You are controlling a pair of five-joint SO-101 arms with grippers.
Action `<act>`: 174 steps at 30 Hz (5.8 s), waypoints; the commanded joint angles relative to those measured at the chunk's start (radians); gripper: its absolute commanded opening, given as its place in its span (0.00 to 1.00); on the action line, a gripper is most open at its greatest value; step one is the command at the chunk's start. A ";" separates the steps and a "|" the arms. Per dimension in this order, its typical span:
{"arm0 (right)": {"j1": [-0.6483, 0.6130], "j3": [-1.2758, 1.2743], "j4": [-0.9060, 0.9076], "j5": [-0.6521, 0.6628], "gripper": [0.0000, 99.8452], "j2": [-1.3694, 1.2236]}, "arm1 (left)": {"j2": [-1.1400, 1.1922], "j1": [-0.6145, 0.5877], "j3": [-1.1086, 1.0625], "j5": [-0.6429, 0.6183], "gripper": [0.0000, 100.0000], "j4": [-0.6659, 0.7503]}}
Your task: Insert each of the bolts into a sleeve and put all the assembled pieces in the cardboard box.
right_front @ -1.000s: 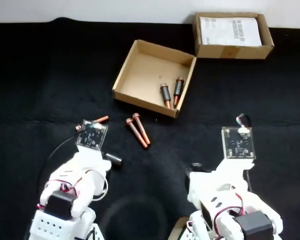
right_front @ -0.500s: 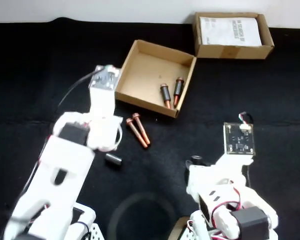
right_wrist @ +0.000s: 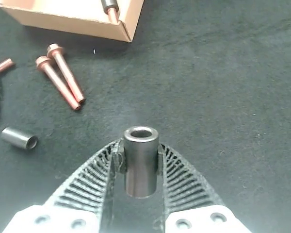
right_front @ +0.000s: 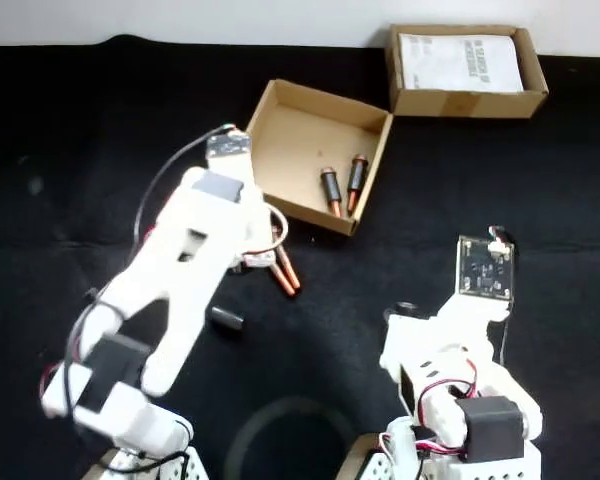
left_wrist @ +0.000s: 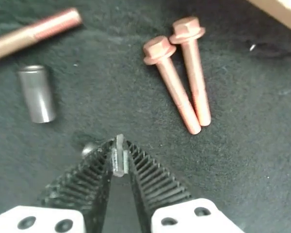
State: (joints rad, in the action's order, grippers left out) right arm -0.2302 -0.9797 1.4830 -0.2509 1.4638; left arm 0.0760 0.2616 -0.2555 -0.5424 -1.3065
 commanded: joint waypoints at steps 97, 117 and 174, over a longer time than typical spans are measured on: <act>0.008 -0.036 -0.099 0.015 0.01 -0.002 | 0.501 -0.047 0.348 -0.089 0.01 -0.069; 0.008 -0.051 -0.120 0.046 0.01 -0.002 | 0.367 -0.030 0.499 -0.087 0.33 -0.413; 0.010 -0.051 -0.171 0.041 0.01 -0.001 | 0.553 0.018 0.556 0.172 0.10 -0.235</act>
State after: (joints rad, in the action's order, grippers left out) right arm -0.2256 -1.0349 1.3295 -0.2171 1.4638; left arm 0.6329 0.2862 0.2723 -0.3767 -1.5413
